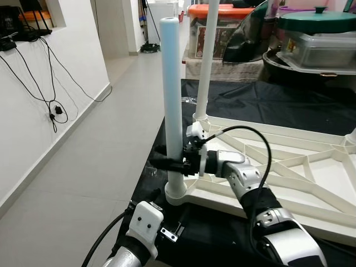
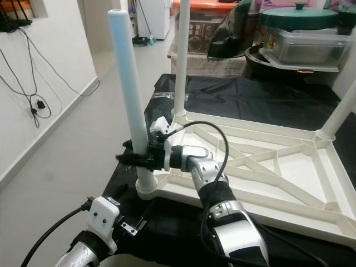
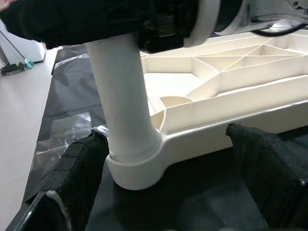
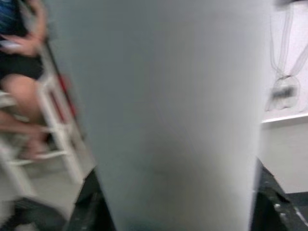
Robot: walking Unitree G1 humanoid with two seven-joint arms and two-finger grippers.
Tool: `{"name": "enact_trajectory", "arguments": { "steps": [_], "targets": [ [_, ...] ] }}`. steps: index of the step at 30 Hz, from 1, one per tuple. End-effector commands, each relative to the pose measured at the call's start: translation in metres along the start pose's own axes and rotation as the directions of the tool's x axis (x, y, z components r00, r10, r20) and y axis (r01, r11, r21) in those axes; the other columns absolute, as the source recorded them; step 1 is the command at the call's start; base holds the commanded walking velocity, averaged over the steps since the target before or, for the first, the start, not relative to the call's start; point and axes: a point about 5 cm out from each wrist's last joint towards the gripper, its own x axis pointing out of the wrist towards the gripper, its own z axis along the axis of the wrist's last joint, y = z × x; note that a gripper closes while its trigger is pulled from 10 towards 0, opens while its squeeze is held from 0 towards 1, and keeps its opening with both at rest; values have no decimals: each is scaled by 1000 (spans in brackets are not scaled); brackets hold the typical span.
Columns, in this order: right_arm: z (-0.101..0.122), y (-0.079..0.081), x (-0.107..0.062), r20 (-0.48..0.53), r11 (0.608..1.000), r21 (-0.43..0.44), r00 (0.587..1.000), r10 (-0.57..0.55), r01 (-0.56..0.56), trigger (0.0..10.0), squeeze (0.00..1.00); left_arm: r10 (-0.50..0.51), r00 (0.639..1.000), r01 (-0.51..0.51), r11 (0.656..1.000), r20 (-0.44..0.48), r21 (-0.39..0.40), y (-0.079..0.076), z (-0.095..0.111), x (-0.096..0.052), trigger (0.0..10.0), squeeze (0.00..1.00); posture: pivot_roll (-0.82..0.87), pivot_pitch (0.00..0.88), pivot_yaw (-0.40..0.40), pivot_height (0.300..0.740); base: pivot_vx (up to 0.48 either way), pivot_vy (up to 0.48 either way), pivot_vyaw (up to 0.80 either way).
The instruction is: Building children table
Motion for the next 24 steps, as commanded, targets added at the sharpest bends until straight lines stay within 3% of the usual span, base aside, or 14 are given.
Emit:
{"name": "enact_trajectory", "arguments": {
  "steps": [1, 6, 8, 9, 10, 11, 12, 13, 14, 17, 19, 20, 22, 24],
  "targets": [
    [-3, -6, -1, 2, 995, 2, 995, -99, 99, 0, 0, 1, 1000, -1, 1000, -29, -14, 0, -5, -1, 10000, 0, -17, 3, -7, 740, 0, 0, 0],
    [-8, -14, -11, 8, 961, -1, 961, -278, 278, 0, 0, -4, 1000, 3, 1000, -29, -17, -1, -5, -1, 10000, 0, -17, 3, -7, 740, 0, 0, 0],
    [-14, -27, -22, -16, 828, -15, 827, -561, 561, 0, 0, -7, 1000, 6, 1000, -30, -17, 0, -6, -1, 10000, 0, -22, 0, -2, 740, 0, 0, 0],
    [-14, -27, -22, -16, 828, -15, 827, -561, 561, 0, 0, -7, 1000, 6, 1000, -30, -17, 0, -6, -1, 10000, 0, -22, 0, -2, 740, 0, 0, 0],
    [-15, -32, -27, -17, 753, -37, 752, -658, 658, 0, 0, -8, 999, 7, 1000, -31, -17, 0, -6, -2, 10000, 0, -27, 0, 1, 740, 0, 0, 0],
    [-19, -38, -38, -40, 624, -42, 623, -781, 780, 0, 0, -9, 999, 8, 1000, -32, -17, 0, -6, -2, 10000, 0, -31, 0, 4, 740, 0, 0, 0],
    [-19, -38, -38, -40, 624, -42, 623, -781, 780, 0, 0, -9, 999, 8, 1000, -32, -17, 0, -6, -2, 10000, 0, -31, 0, 4, 740, 0, 0, 0],
    [-22, -41, -45, -55, 540, -48, 537, -841, 840, 0, 0, -9, 999, 8, 1000, -32, -17, 0, -6, -2, 10000, 0, -31, 0, 4, 740, 0, 0, 0],
    [-22, -41, -45, -55, 540, -48, 537, -841, 840, 0, 0, -9, 999, 8, 1000, -32, -17, 0, -6, -2, 10000, 0, -31, 0, 4, 740, 0, 0, 0],
    [-37, -42, -95, -92, 108, -39, 104, -990, 993, 0, 0, -17, 999, 17, 1000, -32, -16, 0, -6, -2, 10000, 0, -31, 0, 4, 740, 0, 0, 0],
    [-37, -42, -95, -92, 108, -39, 104, -990, 993, 0, 0, -17, 999, 17, 1000, -32, -16, 0, -6, -2, 10000, 0, -31, 0, 4, 740, 0, 0, 0],
    [-40, -42, -110, -99, -14, -21, -16, -995, 1000, 0, 0, -19, 999, 19, 1000, -33, -16, 0, -7, -1, 10000, 0, -36, 0, 9, 740, 0, 0, 0],
    [-42, -39, -123, -103, -128, 10, -126, -987, 992, 0, 0, -23, 999, 23, 1000, -33, -16, -1, -7, -1, 10000, 0, -41, 0, 11, 740, 0, 0, 0],
    [-42, -39, -123, -103, -128, 10, -126, -987, 992, 0, 0, -23, 999, 23, 1000, -33, -16, -1, -7, -1, 10000, 0, -41, 0, 11, 740, 0, 0, 0]
  ]
}}
